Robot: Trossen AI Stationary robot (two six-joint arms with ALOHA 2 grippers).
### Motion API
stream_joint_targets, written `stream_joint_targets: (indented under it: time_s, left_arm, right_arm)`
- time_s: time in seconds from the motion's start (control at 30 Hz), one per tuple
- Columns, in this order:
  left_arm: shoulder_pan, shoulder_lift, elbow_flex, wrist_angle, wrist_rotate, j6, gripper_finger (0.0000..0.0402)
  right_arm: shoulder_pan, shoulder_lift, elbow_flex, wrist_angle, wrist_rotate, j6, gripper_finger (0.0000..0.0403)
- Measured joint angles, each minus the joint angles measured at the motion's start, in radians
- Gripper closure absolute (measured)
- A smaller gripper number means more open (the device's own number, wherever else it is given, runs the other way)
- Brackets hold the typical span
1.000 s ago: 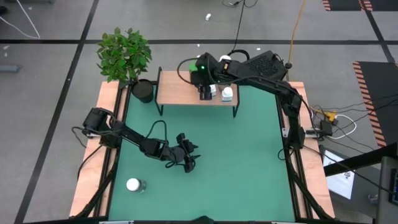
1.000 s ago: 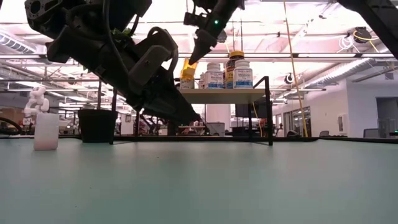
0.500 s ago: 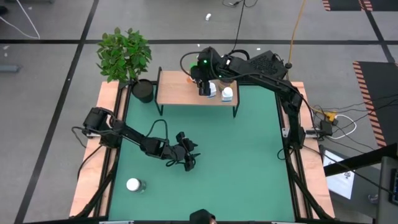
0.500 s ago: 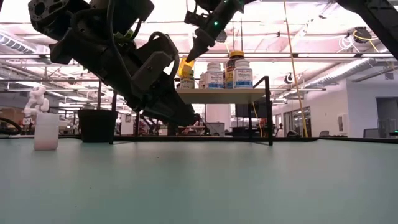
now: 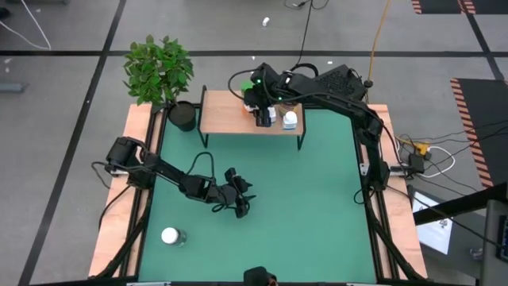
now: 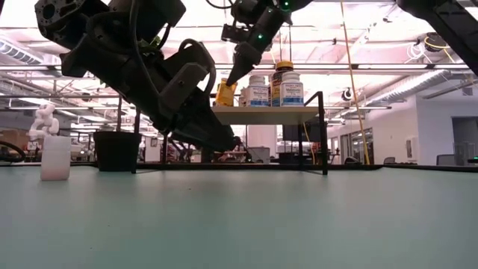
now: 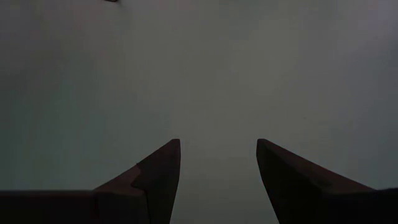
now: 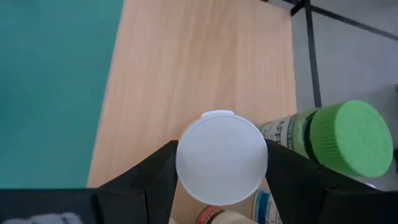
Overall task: Pick and place medicine bottles onto shelf by color
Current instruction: Put the orange pill bottle on the shelf
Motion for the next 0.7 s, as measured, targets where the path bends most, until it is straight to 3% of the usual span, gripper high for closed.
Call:
stream_joint_targets:
  time_s: [0.7]
  left_arm:
    - [0.000, 0.000, 0.000, 0.000, 0.000, -0.001, 0.0190]
  right_arm:
    - [-0.006, 0.004, 0.000, 0.016, 0.002, 0.000, 0.0175]
